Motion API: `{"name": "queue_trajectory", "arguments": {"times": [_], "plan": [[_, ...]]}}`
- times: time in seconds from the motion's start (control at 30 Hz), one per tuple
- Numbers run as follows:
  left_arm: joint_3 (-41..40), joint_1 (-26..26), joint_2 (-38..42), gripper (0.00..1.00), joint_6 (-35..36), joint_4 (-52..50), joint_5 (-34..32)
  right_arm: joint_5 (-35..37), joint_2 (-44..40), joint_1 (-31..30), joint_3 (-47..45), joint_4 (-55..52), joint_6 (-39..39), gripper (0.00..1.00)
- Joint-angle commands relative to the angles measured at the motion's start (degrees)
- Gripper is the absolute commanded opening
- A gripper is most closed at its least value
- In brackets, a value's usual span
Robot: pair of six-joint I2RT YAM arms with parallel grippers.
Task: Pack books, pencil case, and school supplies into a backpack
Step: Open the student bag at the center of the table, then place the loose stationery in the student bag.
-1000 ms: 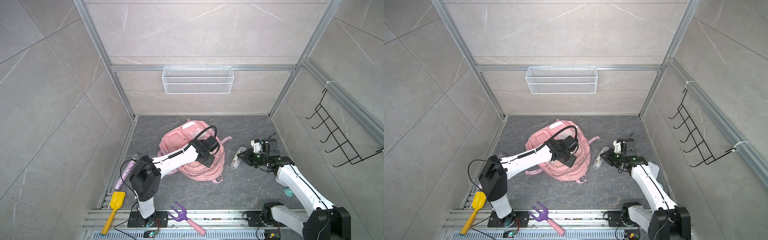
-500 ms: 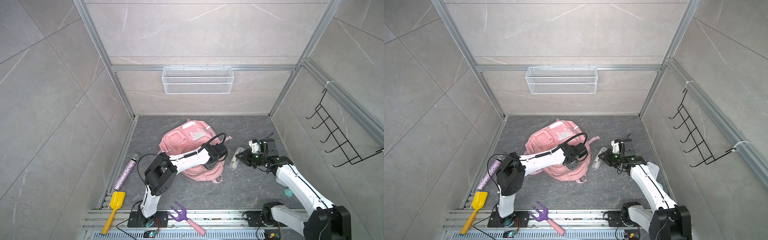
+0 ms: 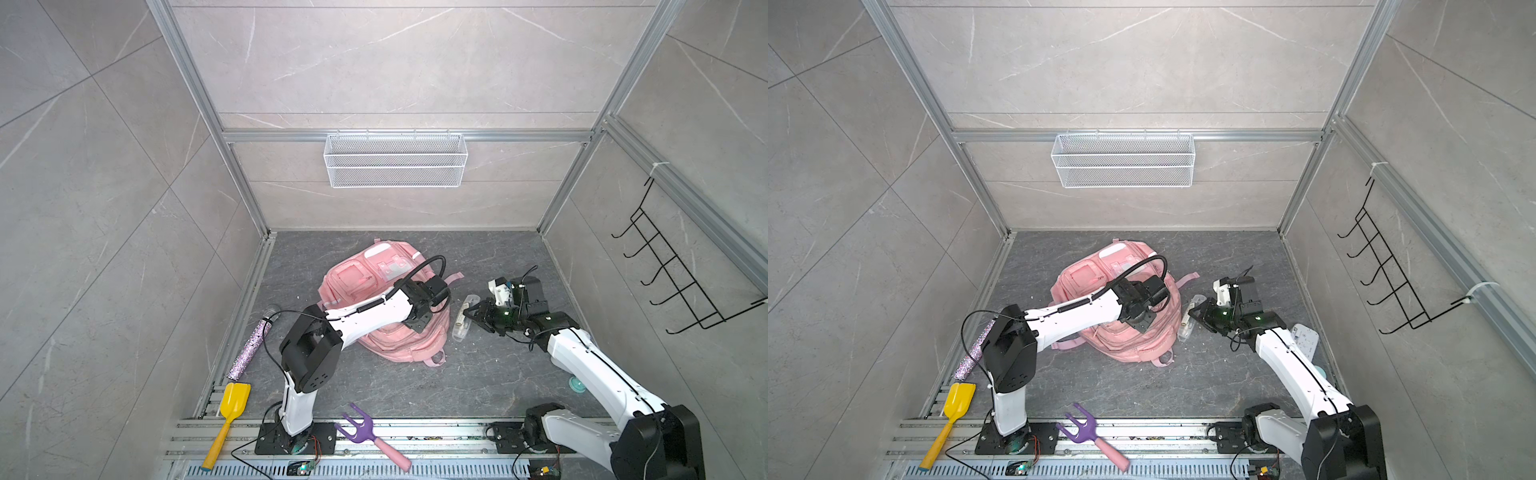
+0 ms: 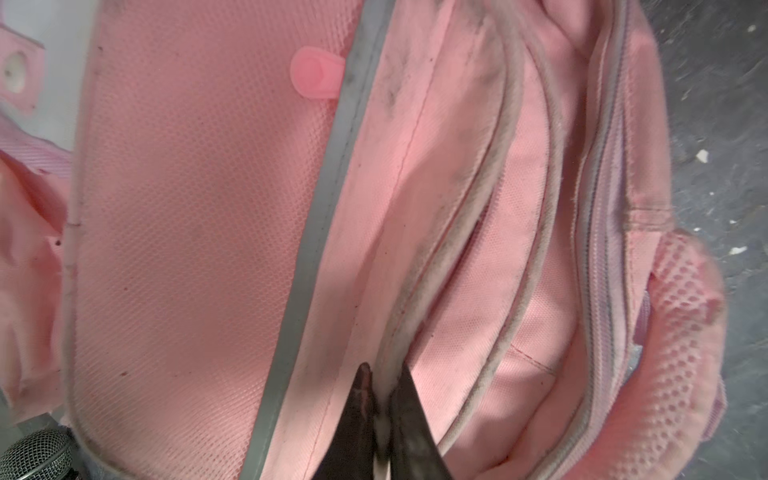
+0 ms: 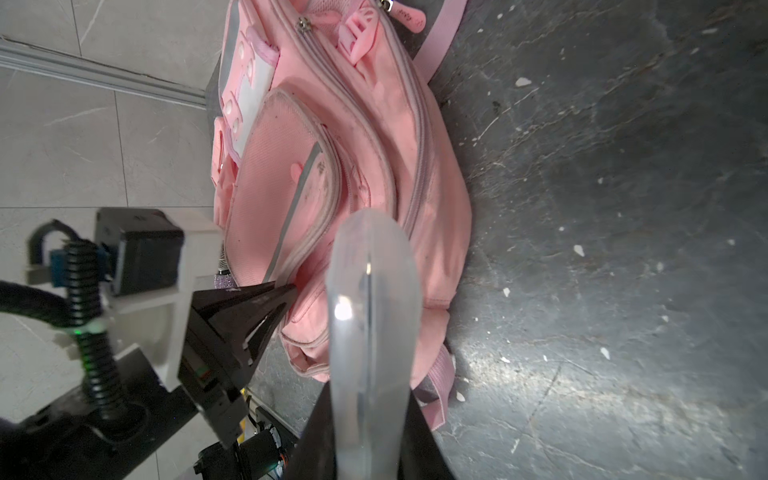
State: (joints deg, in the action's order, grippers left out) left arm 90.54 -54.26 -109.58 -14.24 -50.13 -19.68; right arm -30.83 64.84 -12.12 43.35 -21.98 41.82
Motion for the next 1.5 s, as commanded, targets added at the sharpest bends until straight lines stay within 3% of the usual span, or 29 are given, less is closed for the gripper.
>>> {"name": "queue_trajectory", "arguments": {"times": [0.0, 0.03, 0.47, 0.87, 1.3, 1.47], "plan": [[2.73, 2.21, 4.95, 0.04, 0.18, 1.56, 4.4, 0.57, 0.78, -1.77, -0.52, 3.07, 1.84, 0.08], [2.63, 2.76, 5.41, 0.0, -0.01, 2.08, 5.55, 0.63, 1.09, -2.45, -0.54, 3.8, 2.3, 0.08], [6.24, 10.96, 10.64, 0.0, -3.6, 8.18, 21.39, 1.62, 11.11, -13.71, 4.25, 18.08, 11.9, 0.08], [7.19, 11.41, 12.78, 0.0, -4.92, 8.55, 20.63, 2.84, 26.02, -17.85, 14.63, 25.37, 18.56, 0.08], [12.22, 11.5, 12.21, 0.0, -6.32, 8.16, 23.0, -0.43, 44.99, -18.92, 21.83, 51.46, 36.13, 0.12], [12.59, 11.49, 11.71, 0.0, -7.07, 8.64, 23.81, 1.53, 48.25, -19.76, 26.15, 47.86, 35.93, 0.14]]}}
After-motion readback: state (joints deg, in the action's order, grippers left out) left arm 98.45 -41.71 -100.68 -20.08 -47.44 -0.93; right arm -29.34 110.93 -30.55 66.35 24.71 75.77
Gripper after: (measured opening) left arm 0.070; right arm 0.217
